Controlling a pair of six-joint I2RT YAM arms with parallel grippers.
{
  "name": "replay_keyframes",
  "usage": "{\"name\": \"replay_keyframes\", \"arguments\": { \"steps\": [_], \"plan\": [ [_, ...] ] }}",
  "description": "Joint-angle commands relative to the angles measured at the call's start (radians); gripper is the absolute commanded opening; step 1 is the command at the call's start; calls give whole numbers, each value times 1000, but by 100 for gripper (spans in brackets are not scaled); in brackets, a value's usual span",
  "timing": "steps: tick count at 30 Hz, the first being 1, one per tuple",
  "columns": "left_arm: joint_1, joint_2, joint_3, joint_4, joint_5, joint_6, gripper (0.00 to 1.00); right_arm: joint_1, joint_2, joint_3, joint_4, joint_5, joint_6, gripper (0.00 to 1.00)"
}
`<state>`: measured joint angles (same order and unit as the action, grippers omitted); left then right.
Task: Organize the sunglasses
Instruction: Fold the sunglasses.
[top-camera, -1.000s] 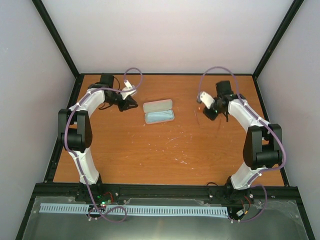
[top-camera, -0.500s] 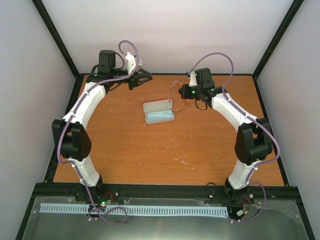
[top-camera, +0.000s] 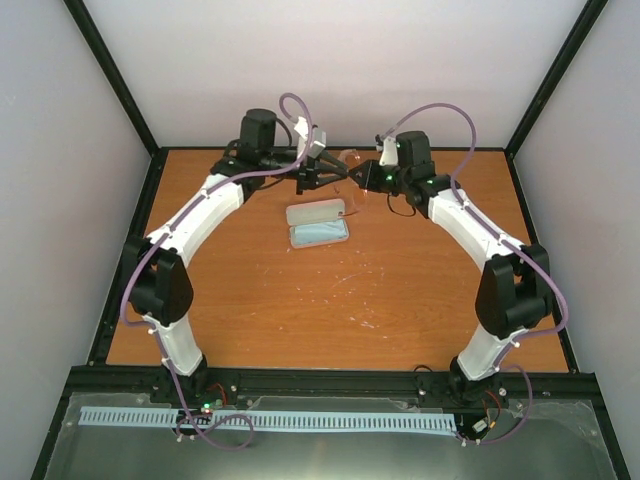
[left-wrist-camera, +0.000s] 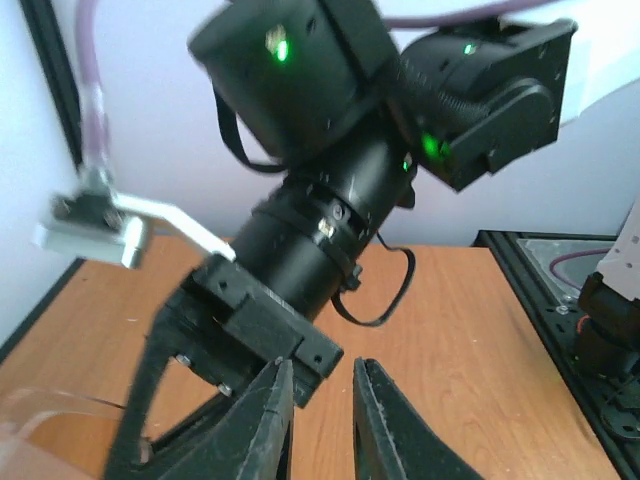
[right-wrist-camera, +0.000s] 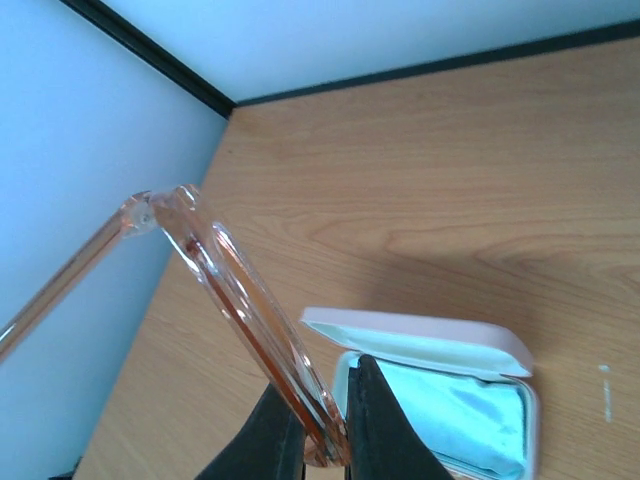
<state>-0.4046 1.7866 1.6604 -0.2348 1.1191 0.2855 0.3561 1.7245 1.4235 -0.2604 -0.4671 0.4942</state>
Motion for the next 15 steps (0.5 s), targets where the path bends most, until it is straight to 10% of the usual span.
{"name": "replay_keyframes", "arguments": {
  "steps": [1,15],
  "plan": [
    [-24,29,-26,66,34,-49,18,6,-90,-5,75,-62,36,3],
    [-35,118,-11,67,-51,-12,15,31,-181,-20,27,-48,27,3]
  ]
}}
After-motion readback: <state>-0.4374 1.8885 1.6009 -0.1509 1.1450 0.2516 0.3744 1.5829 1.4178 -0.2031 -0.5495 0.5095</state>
